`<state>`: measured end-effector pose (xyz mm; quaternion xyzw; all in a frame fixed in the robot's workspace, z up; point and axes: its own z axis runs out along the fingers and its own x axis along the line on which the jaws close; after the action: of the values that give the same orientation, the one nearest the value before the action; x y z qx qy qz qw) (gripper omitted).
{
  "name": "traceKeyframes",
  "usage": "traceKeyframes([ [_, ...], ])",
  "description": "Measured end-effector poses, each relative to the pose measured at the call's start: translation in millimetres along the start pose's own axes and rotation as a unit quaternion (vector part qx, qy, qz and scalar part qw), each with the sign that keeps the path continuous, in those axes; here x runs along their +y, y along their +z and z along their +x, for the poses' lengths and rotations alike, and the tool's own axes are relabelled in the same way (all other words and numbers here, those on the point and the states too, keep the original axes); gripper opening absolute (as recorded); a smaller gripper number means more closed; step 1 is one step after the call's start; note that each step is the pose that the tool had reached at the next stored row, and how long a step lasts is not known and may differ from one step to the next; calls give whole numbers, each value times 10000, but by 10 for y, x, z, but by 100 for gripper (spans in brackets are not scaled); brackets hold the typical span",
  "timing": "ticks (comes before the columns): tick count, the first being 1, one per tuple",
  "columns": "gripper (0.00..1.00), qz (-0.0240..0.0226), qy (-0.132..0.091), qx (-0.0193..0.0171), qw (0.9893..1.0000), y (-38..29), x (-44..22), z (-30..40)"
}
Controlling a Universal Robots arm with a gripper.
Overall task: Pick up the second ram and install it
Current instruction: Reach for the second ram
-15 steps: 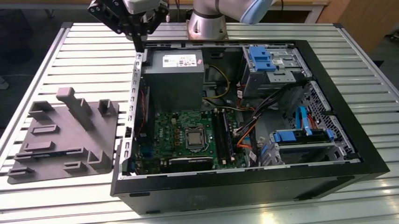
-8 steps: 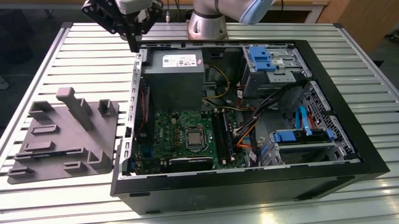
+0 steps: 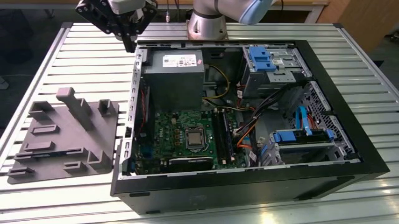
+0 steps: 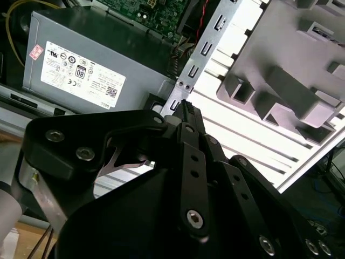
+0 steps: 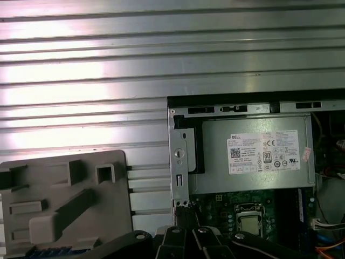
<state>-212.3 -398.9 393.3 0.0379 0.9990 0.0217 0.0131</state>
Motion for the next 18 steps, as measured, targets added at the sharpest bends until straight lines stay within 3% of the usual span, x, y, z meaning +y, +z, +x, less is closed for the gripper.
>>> traceKeyframes([
  [18,11,0,0,0,10000,-5,-13,174],
])
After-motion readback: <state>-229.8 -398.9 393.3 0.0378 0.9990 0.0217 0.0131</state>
